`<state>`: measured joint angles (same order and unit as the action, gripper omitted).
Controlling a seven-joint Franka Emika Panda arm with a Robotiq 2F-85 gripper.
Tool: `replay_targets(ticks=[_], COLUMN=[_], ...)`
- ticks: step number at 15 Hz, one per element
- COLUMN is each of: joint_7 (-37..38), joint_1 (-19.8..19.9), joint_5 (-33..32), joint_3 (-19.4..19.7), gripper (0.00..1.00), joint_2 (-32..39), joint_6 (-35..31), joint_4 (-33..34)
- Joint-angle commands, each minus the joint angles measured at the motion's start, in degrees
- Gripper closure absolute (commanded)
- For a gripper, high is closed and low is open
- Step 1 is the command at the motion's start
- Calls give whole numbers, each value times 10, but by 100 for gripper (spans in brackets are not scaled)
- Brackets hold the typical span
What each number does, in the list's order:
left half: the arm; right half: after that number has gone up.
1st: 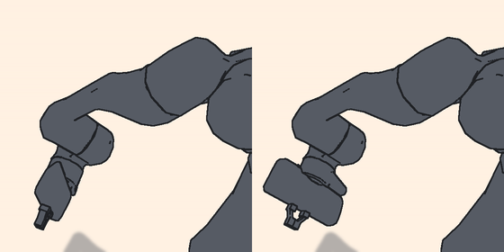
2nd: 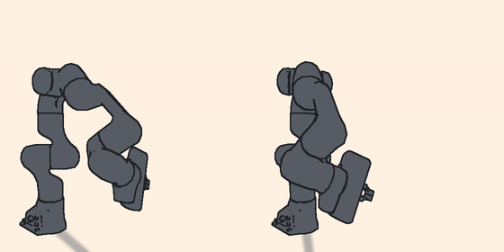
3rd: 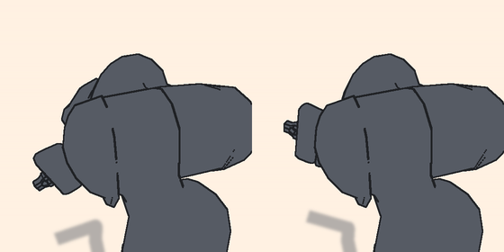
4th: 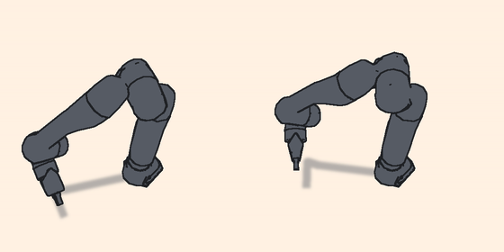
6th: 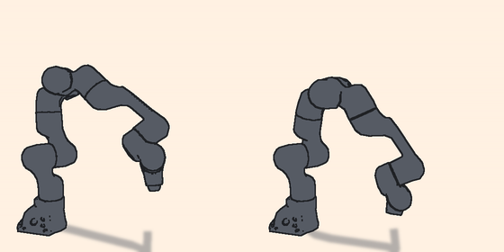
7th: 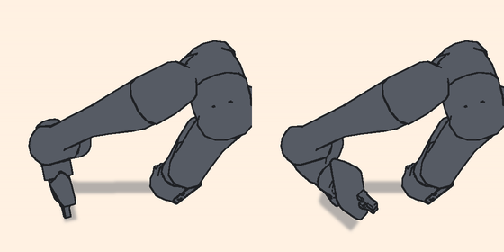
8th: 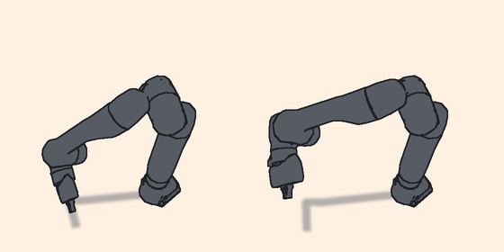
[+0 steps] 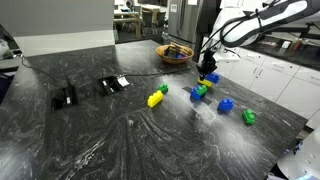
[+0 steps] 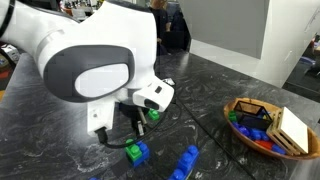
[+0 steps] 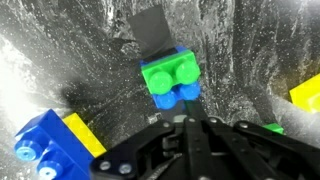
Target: Place the green block on the front left on top of the square blue block
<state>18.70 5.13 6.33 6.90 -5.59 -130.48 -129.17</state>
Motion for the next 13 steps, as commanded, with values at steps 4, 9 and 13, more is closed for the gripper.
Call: replay_targets(ticks=[4,9,13], joint_7=[2,10,10], joint_1=[7,7,7], joint_5=[2,2,2], joint_3=[-8,-9,-9], gripper=[78,59,59], joint_2=[-24,-31,-31], joint_6=[5,6,6], joint_4=[-16,-28,-28])
